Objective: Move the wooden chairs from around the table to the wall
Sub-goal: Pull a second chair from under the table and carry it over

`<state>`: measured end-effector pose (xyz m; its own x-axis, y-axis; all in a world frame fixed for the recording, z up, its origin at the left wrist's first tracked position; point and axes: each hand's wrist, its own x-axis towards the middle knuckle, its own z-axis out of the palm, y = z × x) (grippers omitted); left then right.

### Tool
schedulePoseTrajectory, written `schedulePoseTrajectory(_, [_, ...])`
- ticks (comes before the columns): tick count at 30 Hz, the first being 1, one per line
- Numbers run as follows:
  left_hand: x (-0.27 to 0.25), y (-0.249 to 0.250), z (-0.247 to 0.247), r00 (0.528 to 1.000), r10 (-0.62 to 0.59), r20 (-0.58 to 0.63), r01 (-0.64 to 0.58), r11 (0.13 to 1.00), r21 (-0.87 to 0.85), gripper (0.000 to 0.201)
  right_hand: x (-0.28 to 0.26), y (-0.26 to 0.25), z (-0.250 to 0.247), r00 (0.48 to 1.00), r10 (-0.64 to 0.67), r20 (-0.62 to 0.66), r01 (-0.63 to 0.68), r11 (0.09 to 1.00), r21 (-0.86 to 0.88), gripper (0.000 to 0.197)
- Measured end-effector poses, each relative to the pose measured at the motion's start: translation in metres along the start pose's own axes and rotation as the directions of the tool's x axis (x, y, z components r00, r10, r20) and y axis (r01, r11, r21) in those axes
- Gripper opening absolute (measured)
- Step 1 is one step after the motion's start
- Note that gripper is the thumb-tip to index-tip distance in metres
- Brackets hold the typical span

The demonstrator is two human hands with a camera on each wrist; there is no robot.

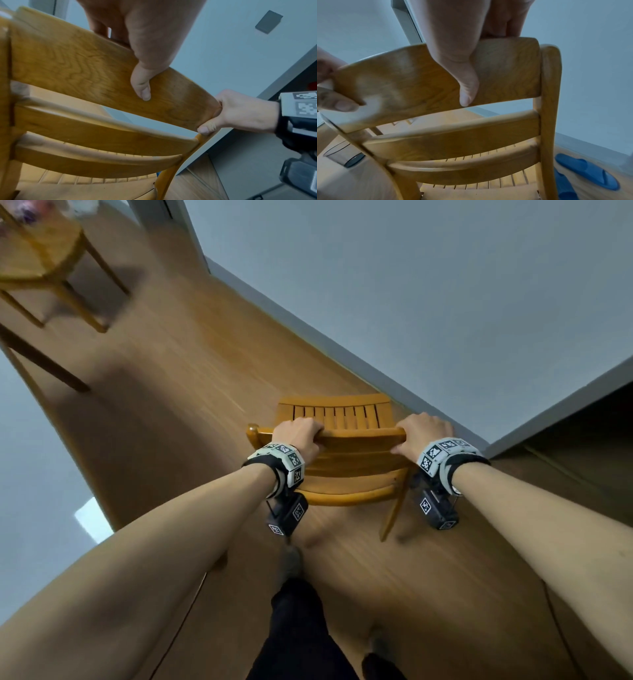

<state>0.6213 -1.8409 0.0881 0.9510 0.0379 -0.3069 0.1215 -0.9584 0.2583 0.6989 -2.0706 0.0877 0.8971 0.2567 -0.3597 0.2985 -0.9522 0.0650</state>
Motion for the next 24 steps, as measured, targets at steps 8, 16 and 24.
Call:
schedulePoseTrajectory(8, [0.061, -0.051, -0.039, 0.986, 0.149, 0.075, -0.155, 0.984, 0.087, 0.006, 0.035, -0.041, -0.016, 0.993, 0.116, 0.019, -0.117, 0.992, 0.045, 0.023])
schedulePoseTrajectory(16, [0.115, -0.074, -0.053, 0.971, 0.186, 0.151, -0.208, 0.967, 0.148, 0.009, 0.070, -0.063, -0.013, 0.978, 0.184, 0.095, -0.193, 0.977, 0.093, 0.027])
schedulePoseTrajectory(24, [0.170, -0.087, -0.066, 0.973, 0.172, 0.154, -0.195, 0.969, 0.153, 0.011, 0.114, -0.068, -0.025, 0.969, 0.219, 0.118, -0.237, 0.957, 0.167, 0.025])
